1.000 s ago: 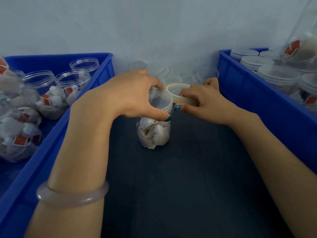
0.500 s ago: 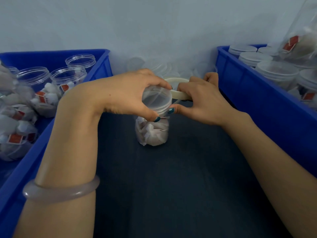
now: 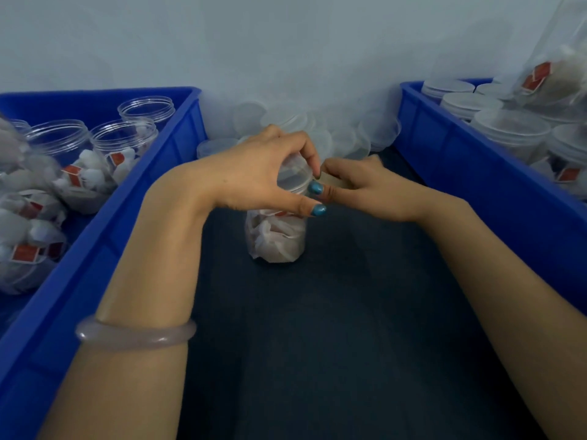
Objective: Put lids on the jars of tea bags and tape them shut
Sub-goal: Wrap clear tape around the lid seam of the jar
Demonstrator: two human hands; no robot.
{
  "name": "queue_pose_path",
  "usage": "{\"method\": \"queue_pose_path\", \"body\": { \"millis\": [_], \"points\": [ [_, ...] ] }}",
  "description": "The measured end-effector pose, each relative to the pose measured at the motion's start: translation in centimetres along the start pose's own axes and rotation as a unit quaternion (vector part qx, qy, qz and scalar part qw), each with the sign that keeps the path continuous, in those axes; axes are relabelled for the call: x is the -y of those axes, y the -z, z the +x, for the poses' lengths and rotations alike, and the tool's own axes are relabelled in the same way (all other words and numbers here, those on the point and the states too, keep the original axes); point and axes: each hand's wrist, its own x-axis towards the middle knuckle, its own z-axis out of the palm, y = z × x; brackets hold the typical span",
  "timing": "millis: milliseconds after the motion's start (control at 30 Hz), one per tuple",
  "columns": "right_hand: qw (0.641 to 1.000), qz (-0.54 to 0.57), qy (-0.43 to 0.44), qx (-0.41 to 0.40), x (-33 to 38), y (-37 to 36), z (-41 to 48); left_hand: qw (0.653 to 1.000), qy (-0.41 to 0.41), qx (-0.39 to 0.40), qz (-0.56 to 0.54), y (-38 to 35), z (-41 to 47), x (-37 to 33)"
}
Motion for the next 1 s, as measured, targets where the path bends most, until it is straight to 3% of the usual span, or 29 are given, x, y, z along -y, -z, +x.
{"method": "queue_pose_path", "body": {
  "millis": [100,233,367,467,600,833,1000],
  "points": [
    [0.971,0.219,-0.024,0.087,0.7,-0.9,-0.2,1.000,-0.017,0.006,-0.025,0.1,0.0,0.8],
    [0.953,0.284,-0.012,0.104,0.7,-1.3,0.0,0.999,-0.039,0.006,-0.035,0.2,0.0,1.5],
    [0.981,0.185,0.007,0.050,0.1,-0.9,0.1,0.998,-0.037,-0.018,-0.050,0.0,0.2,1.7],
    [0.996,0.059,0.049,-0.054,-0.9,-0.7,0.2,0.998,-0.030,-0.033,-0.046,-0.2,0.4,1.7],
    [0.962,-0.155,0.090,-0.205,-1.3,-1.1,0.2,0.998,-0.025,-0.043,-0.040,-0.2,0.3,1.6],
    [0.931,-0.191,0.105,-0.292,-1.5,-1.7,0.3,0.998,0.016,-0.061,-0.026,-0.4,0.3,0.1],
    [0.931,-0.187,0.100,-0.298,-2.2,-1.5,0.0,0.984,0.110,-0.061,0.123,-1.2,0.6,-1.1]
  ]
}}
